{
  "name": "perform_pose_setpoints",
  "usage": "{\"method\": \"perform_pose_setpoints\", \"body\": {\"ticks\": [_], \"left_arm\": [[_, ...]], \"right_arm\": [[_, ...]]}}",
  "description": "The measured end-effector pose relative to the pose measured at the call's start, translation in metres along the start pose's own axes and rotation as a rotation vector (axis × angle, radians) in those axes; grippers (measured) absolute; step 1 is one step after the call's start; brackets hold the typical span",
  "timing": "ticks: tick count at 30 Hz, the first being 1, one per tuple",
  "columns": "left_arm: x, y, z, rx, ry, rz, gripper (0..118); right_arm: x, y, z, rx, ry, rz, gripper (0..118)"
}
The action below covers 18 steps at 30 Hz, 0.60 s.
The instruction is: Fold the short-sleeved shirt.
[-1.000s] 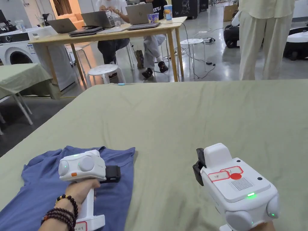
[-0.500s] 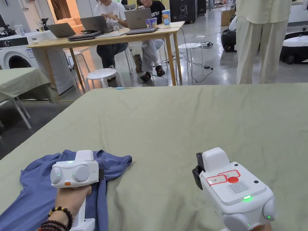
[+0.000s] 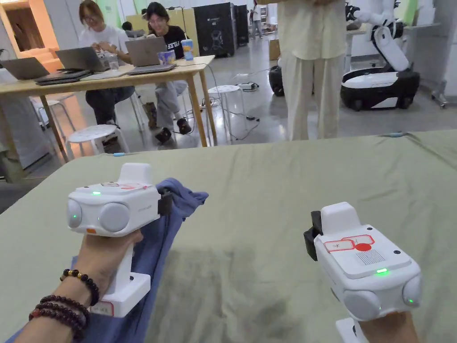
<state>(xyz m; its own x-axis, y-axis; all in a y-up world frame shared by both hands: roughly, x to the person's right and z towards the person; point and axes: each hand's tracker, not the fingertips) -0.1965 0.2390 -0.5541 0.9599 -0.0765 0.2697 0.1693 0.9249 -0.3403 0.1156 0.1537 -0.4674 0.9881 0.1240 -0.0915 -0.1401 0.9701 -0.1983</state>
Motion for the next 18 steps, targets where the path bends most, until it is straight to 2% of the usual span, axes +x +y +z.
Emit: {"method": "perform_pose_setpoints", "body": {"ticks": [5, 9, 14, 18], "left_arm": [[0.125, 0.047, -0.022, 0.063, -0.239, -0.039, 6], [0.236, 0.055, -0.046, 0.057, -0.419, -0.102, 6], [0.365, 0.010, -0.081, -0.055, -0.607, -0.188, 6], [0.431, -0.057, -0.108, -0.226, -0.666, -0.282, 6]], "right_arm": [[0.076, -0.003, 0.039, 0.004, -0.143, -0.022, 1], [0.138, -0.007, 0.076, -0.003, -0.274, -0.043, 1], [0.209, -0.026, 0.111, -0.036, -0.435, -0.079, 1], [0.239, -0.041, 0.135, -0.061, -0.500, -0.105, 1]]}}
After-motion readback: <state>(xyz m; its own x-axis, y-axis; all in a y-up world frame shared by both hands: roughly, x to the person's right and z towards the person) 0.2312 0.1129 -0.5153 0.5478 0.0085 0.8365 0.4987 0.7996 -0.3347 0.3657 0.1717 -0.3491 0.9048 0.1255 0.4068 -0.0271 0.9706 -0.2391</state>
